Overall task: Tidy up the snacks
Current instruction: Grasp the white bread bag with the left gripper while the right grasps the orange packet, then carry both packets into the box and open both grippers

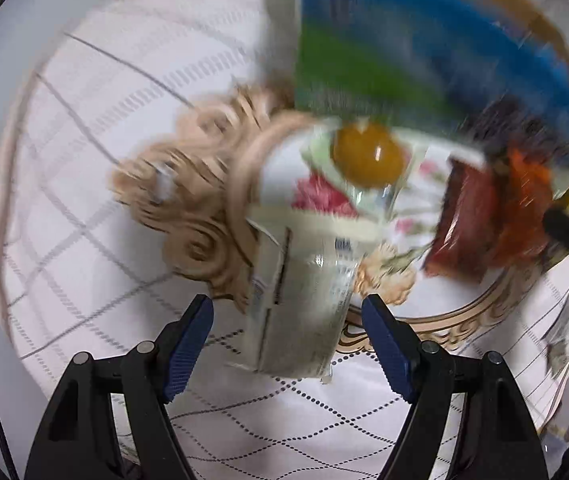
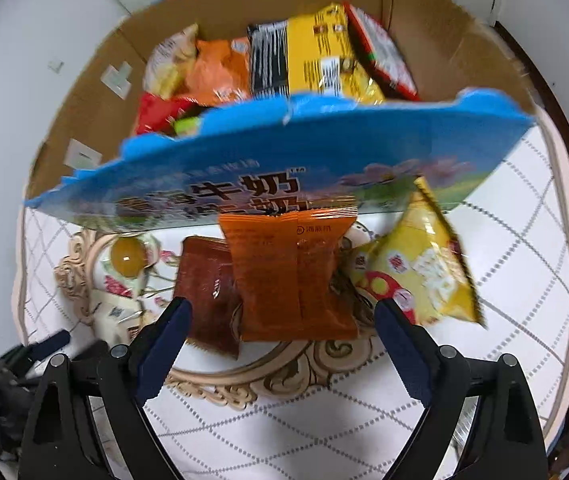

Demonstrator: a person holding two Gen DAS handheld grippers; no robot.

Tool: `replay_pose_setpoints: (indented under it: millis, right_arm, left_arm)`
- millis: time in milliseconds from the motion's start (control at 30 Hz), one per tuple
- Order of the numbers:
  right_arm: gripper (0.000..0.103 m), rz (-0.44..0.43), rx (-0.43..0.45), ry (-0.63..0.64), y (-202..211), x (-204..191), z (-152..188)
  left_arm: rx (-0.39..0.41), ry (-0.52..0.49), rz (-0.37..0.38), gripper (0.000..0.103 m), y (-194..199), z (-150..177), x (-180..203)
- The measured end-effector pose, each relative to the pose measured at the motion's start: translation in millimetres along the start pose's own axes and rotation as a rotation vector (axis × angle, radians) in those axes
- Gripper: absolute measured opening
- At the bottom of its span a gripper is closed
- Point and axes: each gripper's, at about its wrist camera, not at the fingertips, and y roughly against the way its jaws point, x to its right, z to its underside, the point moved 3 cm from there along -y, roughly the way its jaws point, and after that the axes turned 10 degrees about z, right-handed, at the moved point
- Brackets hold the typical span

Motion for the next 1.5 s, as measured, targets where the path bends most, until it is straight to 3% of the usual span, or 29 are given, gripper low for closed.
replay_pose_setpoints:
  millis: [67, 167, 233, 300, 467, 733, 867, 967, 1100, 1133, 1167, 1200, 1500]
  right_arm:
    - [0.094, -0.011, -0.029, -0.013, -14.7, -2.9, -3.6]
    - [0.078, 0.013, -0.051, 0.011, -31.2, -8.8, -7.2]
    - [0.064, 0.033, -0.053, 0.02, -38.0, -8.9, -7.3]
    - [0.056, 0.036, -0.048, 0.025, -39.4, -6.3, -5.3]
    - [0.054, -0.008, -0.124, 0.085, -35.5, -3.7, 21.4]
    - [0.054, -0.006, -0.289, 0.185, -35.4, 11.8, 103.7]
    - [0.068, 0.008, -0.336, 0.131, -52.1, 22.4, 111.4]
    - [0.074, 0.001, -0.326, 0.11, -55.8, 21.3, 111.5]
    - [0.073, 0.018, -0.299, 0.086, -60.8, 9.9, 120.6]
    - [0.069, 0.029, -0.277, 0.086, -61.8, 6.7, 124.8]
    - [0.056, 0.043, -0.26, 0.099, -61.6, 3.9, 127.9]
    - [0.054, 0.045, -0.245, 0.112, -61.7, 3.9, 133.0]
    - [0.049, -0.105, -0.167, 0.063, -9.4, -6.2, 131.6]
  left_arm:
    - [-0.041, 0.01, -0.009, 0.075, -18.8, -1.7, -2.3]
    - [-0.037, 0.021, -0.002, 0.075, -28.8, -2.9, -3.0]
    - [-0.006, 0.02, 0.013, 0.058, -24.7, -2.4, -1.1]
    - [0.003, 0.025, 0.023, 0.057, -20.3, 1.5, 0.8]
    - [-0.009, 0.061, 0.058, 0.054, -16.5, 28.3, 3.6]
    - [-0.069, 0.052, 0.123, 0.054, -26.7, 86.5, 26.5]
    - [-0.089, 0.037, 0.099, 0.059, -44.4, 90.8, 30.5]
    - [-0.105, 0.046, 0.094, 0.059, -47.7, 97.2, 26.7]
    - [-0.086, 0.046, 0.094, 0.057, -50.1, 97.1, 26.4]
    - [-0.086, 0.051, 0.094, 0.057, -45.1, 102.0, 29.8]
    - [-0.079, 0.057, 0.096, 0.057, -40.1, 103.3, 30.7]
    - [-0.072, 0.065, 0.099, 0.057, -33.1, 100.2, 31.9]
    - [0.024, 0.055, 0.191, 0.057, 30.0, 101.8, 47.4]
